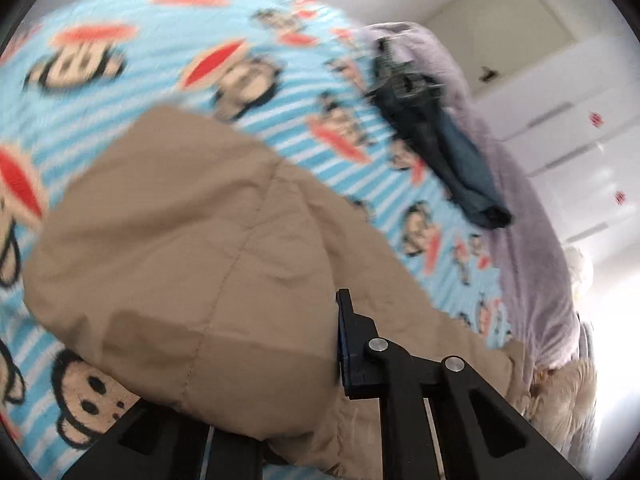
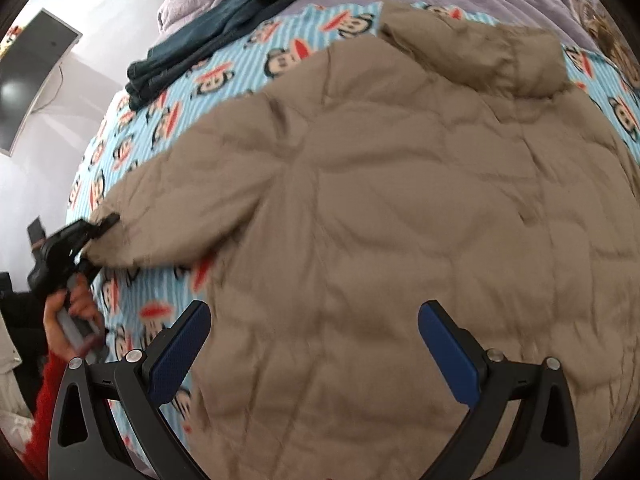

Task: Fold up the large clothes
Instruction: 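Grasp the tan jacket's sleeve and side edge with the left tool, then fold the jacket side with the left tool across the front toward the right tool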

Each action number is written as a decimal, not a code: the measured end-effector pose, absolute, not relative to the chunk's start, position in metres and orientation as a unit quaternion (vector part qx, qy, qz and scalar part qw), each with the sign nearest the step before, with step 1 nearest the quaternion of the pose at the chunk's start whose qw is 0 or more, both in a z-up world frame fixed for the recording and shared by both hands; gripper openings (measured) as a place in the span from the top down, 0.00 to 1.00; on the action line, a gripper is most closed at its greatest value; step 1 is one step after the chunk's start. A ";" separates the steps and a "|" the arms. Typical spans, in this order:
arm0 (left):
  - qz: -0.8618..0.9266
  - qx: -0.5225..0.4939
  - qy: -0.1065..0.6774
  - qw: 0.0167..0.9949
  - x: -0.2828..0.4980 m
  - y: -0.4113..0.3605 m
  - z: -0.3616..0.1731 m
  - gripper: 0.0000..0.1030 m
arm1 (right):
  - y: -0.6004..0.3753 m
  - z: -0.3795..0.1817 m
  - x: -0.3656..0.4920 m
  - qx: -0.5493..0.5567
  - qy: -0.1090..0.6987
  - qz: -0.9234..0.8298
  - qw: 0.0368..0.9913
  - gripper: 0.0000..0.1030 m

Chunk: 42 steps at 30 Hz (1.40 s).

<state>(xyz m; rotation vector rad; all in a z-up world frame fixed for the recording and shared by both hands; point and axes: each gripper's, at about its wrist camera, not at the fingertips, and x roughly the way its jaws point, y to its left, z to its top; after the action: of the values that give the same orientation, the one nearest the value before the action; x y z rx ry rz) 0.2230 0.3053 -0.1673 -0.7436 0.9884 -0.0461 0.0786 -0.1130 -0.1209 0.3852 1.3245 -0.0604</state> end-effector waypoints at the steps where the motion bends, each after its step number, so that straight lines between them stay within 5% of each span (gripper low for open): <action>1: -0.039 -0.335 0.455 0.824 0.222 0.299 -0.153 0.85 | -0.113 -0.121 0.084 0.181 0.605 -0.025 0.775 0.02; 2: -0.051 -0.325 0.450 0.830 0.221 0.295 -0.142 0.85 | -0.113 -0.121 0.091 0.186 0.598 -0.021 0.780 0.05; 3: -0.065 -0.315 0.443 0.837 0.220 0.290 -0.130 0.85 | -0.113 -0.122 0.097 0.191 0.591 -0.018 0.783 0.20; 4: -0.081 -0.306 0.435 0.843 0.219 0.284 -0.116 0.85 | -0.114 -0.124 0.104 0.198 0.587 -0.013 0.785 0.46; 6: -0.115 -0.287 0.420 0.854 0.218 0.266 -0.086 0.85 | -0.115 -0.137 0.118 0.233 0.588 0.011 0.775 0.69; 7: -0.126 -0.279 0.415 0.857 0.214 0.259 -0.077 0.85 | -0.114 -0.143 0.123 0.248 0.585 0.020 0.772 0.71; 16: -0.274 -0.193 0.411 0.848 0.197 0.120 -0.009 0.85 | -0.085 -0.210 0.149 0.280 0.603 0.064 0.745 0.72; 22: -0.349 -0.118 0.432 0.823 0.183 -0.008 -0.007 0.85 | -0.132 -0.193 0.118 0.333 0.594 0.078 0.728 0.72; 30: -0.329 0.131 0.455 0.817 0.129 -0.168 -0.090 0.85 | -0.282 -0.149 -0.017 0.364 0.550 -0.086 0.747 0.72; 34: -0.310 0.216 0.476 0.794 0.107 -0.183 -0.140 0.84 | -0.322 -0.143 -0.052 0.364 0.541 -0.136 0.746 0.71; 35: -0.307 0.226 0.477 0.792 0.101 -0.183 -0.145 0.80 | -0.328 -0.143 -0.057 0.366 0.540 -0.141 0.745 0.71; 37: -0.319 0.227 0.475 0.788 0.092 -0.177 -0.144 0.27 | -0.335 -0.142 -0.060 0.366 0.541 -0.145 0.743 0.71; 38: -0.321 0.225 0.470 0.791 0.089 -0.175 -0.140 0.16 | -0.334 -0.142 -0.062 0.364 0.541 -0.145 0.744 0.71; 42: -0.335 0.232 0.435 0.803 0.076 -0.155 -0.113 0.12 | -0.323 -0.137 -0.053 0.340 0.545 -0.142 0.753 0.52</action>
<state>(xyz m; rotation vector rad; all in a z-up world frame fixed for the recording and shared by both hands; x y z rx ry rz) 0.0760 -0.1553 -0.1133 0.4975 0.9332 -0.7169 -0.0528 -0.3228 -0.1373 0.7427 1.1903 -0.3105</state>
